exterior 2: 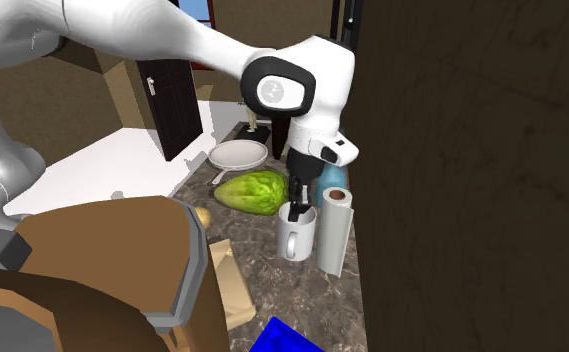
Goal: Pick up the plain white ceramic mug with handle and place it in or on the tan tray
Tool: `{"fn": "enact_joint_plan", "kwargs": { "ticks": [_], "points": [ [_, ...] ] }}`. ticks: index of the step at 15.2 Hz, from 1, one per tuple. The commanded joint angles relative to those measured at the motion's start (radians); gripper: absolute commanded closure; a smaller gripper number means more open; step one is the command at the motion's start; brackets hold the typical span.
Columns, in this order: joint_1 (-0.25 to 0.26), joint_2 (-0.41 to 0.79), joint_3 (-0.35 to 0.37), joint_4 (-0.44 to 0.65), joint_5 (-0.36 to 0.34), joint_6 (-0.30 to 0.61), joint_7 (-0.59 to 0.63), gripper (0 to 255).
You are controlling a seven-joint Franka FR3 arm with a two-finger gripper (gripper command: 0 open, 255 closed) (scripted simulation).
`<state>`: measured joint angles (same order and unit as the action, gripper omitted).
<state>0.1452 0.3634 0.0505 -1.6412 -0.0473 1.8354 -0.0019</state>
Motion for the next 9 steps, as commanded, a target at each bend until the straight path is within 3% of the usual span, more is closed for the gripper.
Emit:
{"fn": "enact_joint_plan", "kwargs": {
  "ticks": [1,8,9],
  "points": [
    [0.0,-0.01,0.0,0.015,0.001,-0.025,-0.001,255],
    [0.001,-0.029,0.001,0.081,0.002,-0.111,-0.004,255],
    [-0.006,-0.071,-0.001,0.024,0.004,-0.095,-0.012,255]
  ]
}}
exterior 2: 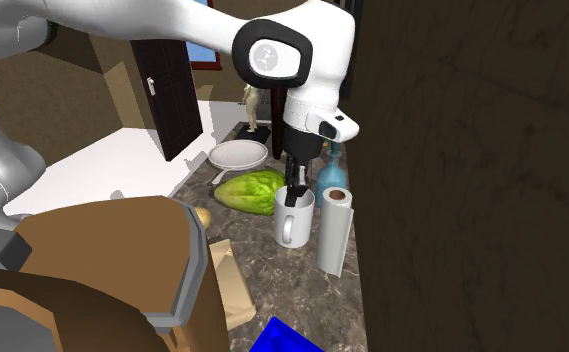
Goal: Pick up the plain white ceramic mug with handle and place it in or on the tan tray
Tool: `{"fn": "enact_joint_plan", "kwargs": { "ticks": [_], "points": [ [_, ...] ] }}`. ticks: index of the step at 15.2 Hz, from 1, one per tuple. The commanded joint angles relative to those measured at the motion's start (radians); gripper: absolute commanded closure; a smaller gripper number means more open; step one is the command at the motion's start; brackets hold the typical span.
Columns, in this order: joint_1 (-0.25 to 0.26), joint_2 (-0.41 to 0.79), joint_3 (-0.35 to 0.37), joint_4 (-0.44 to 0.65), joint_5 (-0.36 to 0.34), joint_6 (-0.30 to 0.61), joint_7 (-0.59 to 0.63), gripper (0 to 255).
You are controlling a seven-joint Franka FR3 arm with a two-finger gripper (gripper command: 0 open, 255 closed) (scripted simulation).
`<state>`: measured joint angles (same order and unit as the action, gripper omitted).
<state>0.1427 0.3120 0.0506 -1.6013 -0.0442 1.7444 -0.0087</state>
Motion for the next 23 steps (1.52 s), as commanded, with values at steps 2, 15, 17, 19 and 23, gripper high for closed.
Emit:
{"fn": "enact_joint_plan", "kwargs": {
  "ticks": [2,15,17,19,23],
  "points": [
    [-0.016,-0.101,-0.007,-0.123,0.003,0.023,-0.021,255],
    [-0.086,-0.58,-0.077,-0.65,-0.019,0.076,-0.15,255],
    [-0.098,-0.652,-0.092,-0.712,-0.03,0.068,-0.173,255],
    [-0.102,-0.67,-0.097,-0.74,-0.034,0.079,-0.179,255],
    [-0.103,-0.654,-0.098,-0.781,-0.035,0.135,-0.176,255]
  ]
}}
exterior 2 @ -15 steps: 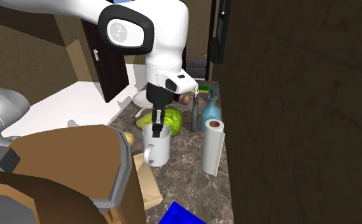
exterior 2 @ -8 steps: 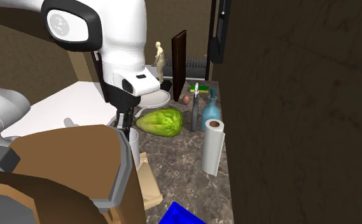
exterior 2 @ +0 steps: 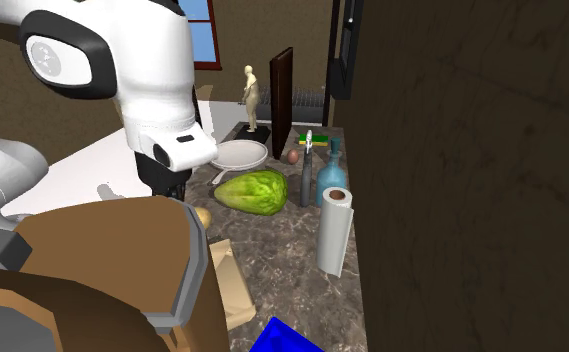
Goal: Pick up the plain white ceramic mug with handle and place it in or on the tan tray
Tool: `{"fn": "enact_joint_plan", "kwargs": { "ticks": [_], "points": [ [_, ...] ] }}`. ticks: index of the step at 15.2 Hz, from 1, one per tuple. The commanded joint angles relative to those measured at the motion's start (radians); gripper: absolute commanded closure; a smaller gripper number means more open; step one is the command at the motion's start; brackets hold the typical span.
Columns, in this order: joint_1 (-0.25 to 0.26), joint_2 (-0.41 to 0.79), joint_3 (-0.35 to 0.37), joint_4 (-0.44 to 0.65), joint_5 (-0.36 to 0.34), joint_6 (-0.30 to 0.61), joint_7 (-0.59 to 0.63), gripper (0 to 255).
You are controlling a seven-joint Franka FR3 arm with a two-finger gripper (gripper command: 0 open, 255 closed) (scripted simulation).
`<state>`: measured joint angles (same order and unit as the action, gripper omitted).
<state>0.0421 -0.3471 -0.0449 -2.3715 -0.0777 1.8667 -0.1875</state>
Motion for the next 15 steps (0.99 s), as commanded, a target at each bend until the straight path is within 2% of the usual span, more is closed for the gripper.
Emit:
{"fn": "enact_joint_plan", "kwargs": {
  "ticks": [1,13,15],
  "points": [
    [-0.003,0.01,-0.002,-0.02,-0.002,0.027,0.003,255],
    [-0.006,0.083,-0.004,-0.12,-0.007,0.2,0.011,255],
    [-0.006,0.083,-0.004,-0.12,-0.006,0.2,0.011,255]
  ]
}}
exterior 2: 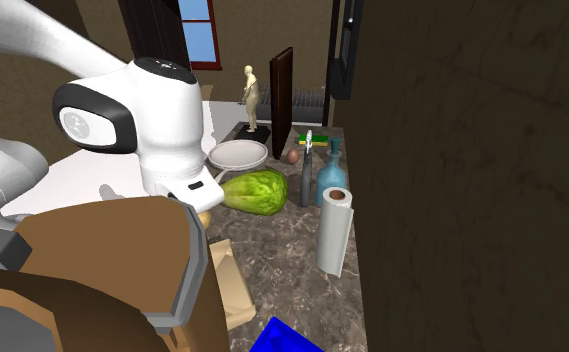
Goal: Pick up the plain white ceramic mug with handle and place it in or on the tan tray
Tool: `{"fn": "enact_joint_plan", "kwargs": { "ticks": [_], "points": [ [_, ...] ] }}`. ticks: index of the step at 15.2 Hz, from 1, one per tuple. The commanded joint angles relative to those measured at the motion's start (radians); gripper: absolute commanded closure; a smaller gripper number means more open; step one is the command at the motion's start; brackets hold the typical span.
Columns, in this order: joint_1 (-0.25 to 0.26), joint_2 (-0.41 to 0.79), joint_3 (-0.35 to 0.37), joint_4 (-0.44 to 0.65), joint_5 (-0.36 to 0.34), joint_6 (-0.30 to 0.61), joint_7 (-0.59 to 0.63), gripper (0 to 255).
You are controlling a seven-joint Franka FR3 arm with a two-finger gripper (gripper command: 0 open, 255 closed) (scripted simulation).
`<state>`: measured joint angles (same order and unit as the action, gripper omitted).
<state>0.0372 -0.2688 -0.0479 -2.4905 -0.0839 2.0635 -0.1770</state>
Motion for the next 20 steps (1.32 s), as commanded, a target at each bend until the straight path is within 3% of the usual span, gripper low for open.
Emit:
{"fn": "enact_joint_plan", "kwargs": {
  "ticks": [1,6,7,12,16,20],
  "points": [
    [-0.001,0.005,-0.001,-0.001,0.0,0.003,0.001,255],
    [-0.002,0.005,0.0,-0.001,0.0,0.003,0.001,255],
    [-0.001,0.004,0.0,-0.001,0.0,0.002,0.001,0],
    [-0.002,0.005,0.0,-0.001,0.0,0.003,0.001,0],
    [0.003,-0.031,0.006,0.098,0.007,-0.133,-0.002,0],
    [0.003,-0.031,0.006,0.098,0.007,-0.133,-0.002,0]
  ]
}}
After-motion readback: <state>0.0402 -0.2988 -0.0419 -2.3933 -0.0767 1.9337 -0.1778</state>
